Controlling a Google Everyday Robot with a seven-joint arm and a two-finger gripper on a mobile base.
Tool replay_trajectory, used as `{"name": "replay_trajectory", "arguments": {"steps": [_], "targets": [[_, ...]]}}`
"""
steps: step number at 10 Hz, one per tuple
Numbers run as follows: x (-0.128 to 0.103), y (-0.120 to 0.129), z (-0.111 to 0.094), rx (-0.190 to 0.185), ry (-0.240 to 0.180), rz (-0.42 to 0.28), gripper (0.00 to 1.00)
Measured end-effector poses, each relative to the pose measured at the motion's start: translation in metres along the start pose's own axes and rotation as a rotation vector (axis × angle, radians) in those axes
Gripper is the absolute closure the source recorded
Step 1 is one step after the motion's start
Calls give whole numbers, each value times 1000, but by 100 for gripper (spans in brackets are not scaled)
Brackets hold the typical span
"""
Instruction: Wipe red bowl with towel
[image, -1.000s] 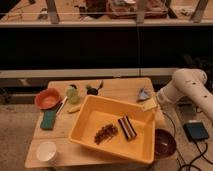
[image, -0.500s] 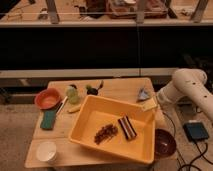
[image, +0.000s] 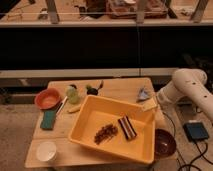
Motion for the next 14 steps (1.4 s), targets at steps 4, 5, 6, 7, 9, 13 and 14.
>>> {"name": "replay_trajectory", "arguments": {"steps": [4, 5, 6, 7, 9, 13, 14], "targets": [[0, 0, 0, 0, 0, 0, 20], [0, 0, 0, 0, 0, 0, 20], [0, 0, 0, 0, 0, 0, 20], [0, 0, 0, 0, 0, 0, 20], [0, 0, 0, 0, 0, 0, 20], [16, 13, -12, -45, 44, 101, 20], [39, 19, -20, -79, 82, 157, 20]]}}
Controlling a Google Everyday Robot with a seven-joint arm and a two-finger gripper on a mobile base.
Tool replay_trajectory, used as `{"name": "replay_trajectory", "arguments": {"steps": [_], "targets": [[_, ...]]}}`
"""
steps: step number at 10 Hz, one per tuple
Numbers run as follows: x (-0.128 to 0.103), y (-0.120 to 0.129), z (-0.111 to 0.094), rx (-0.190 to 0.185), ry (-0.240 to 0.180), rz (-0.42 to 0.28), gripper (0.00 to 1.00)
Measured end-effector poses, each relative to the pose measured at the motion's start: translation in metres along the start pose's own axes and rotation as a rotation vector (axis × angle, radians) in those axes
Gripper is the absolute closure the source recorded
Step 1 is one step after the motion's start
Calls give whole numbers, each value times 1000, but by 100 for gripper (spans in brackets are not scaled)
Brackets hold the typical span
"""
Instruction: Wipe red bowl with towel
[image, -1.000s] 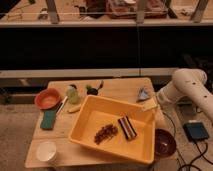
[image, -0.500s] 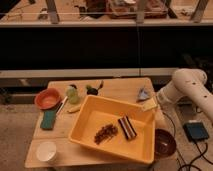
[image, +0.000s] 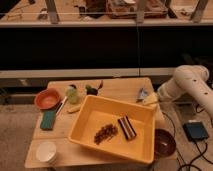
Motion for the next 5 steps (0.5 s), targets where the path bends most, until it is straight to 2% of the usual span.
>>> {"name": "replay_trajectory", "arguments": {"steps": [1, 3, 5], "targets": [[22, 3, -6, -28, 34, 47, 20], [51, 8, -16, -62, 81, 119, 20], [56, 10, -19, -71, 91, 133, 20]]}}
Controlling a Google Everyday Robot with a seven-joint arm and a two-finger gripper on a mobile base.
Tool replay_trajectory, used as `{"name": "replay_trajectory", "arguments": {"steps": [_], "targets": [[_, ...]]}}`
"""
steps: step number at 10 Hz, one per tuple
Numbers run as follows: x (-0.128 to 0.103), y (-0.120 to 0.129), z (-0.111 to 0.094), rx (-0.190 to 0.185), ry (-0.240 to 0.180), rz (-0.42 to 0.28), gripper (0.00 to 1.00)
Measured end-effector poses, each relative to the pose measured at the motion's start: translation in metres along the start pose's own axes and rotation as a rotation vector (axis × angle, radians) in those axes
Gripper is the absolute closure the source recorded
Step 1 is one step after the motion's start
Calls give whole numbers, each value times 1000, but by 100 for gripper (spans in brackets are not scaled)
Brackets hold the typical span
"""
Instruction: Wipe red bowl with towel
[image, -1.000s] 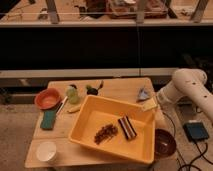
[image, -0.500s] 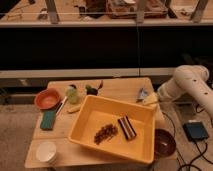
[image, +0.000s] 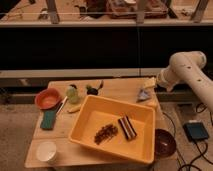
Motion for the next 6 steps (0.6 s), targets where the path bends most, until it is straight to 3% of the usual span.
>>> {"name": "replay_trajectory", "arguments": {"steps": [2, 6], "targets": [[0, 0, 2, -9, 10, 21, 20], [27, -17, 22, -43, 63, 219, 20]]}}
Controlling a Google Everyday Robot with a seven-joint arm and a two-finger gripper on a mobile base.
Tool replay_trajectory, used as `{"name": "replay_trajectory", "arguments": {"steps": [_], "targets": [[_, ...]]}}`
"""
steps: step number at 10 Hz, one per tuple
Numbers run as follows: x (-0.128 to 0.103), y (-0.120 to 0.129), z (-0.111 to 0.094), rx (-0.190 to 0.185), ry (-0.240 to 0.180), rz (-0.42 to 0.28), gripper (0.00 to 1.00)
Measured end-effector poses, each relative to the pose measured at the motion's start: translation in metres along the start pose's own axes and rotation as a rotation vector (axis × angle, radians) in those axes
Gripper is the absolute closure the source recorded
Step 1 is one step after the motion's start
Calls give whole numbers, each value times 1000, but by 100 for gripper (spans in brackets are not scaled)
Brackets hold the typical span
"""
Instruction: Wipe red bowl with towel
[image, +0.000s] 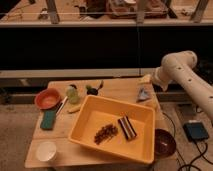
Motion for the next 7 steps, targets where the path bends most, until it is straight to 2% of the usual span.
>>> {"name": "replay_trajectory", "arguments": {"steps": [2, 7], "targets": [[6, -6, 7, -11, 2, 41, 20], [7, -3, 9, -22, -4, 43, 20]]}}
